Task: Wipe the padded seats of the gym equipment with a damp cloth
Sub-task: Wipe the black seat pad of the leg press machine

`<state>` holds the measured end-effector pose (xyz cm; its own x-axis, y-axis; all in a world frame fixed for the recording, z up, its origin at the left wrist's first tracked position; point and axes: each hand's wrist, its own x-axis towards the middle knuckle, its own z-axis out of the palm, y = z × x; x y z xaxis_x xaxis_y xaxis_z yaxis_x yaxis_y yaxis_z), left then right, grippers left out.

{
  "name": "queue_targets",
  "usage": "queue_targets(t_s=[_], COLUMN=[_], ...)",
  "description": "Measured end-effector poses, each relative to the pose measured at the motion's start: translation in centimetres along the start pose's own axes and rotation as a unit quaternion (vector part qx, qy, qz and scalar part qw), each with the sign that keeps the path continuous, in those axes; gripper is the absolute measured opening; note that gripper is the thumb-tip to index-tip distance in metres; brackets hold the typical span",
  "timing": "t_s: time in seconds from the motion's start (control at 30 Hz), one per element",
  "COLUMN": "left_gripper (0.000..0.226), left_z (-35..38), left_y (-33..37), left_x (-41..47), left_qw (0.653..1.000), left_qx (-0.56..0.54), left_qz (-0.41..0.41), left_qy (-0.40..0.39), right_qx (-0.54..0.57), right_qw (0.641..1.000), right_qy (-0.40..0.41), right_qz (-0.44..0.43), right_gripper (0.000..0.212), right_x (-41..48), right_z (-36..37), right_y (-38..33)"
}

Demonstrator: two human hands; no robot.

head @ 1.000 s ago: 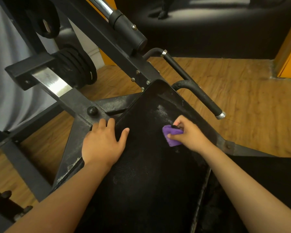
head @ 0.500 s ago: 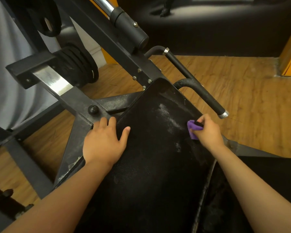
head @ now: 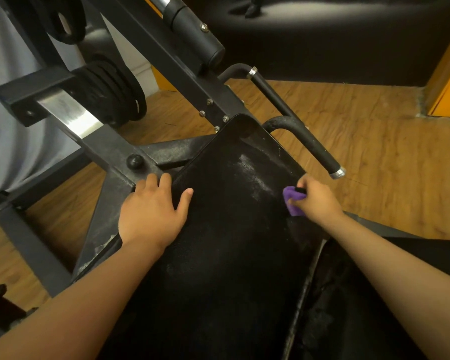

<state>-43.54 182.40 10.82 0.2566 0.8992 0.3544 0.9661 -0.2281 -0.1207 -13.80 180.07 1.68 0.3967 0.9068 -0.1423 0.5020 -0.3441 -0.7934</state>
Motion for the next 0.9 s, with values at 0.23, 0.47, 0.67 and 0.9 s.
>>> queue_targets(t_s=[0.23,0.47,0.67,0.9], left_gripper=[0.052,0.051,0.052,0.052], left_z=[0.1,0.0,0.1,0.2], left_y=[0.0,0.1,0.2,0.2], left_x=[0.1,0.0,0.0,0.1], left_qw=[1.000,1.000,1.000,1.000], left_qx=[-0.002,-0.004,0.004,0.006], left_qz=[0.003,0.004,0.004,0.002], left_qy=[0.004,0.009,0.008,0.011], right_qx=[-0.169,-0.215,-0.246,-0.218], right_qw=[0.982,0.948,0.968,0.963], right_qy=[-0.063,-0.179,-0.015,-0.144], right_qz=[-0.058,-0.149,-0.054,-0.072], right_gripper=[0.022,0.027,0.029,0.029], right_x=[-1.3,-4.3,-0.5,-1.9], right_z=[-0.2,0.6,-1.0,-0.5], right_y=[0.2,1.4,3.5,3.0])
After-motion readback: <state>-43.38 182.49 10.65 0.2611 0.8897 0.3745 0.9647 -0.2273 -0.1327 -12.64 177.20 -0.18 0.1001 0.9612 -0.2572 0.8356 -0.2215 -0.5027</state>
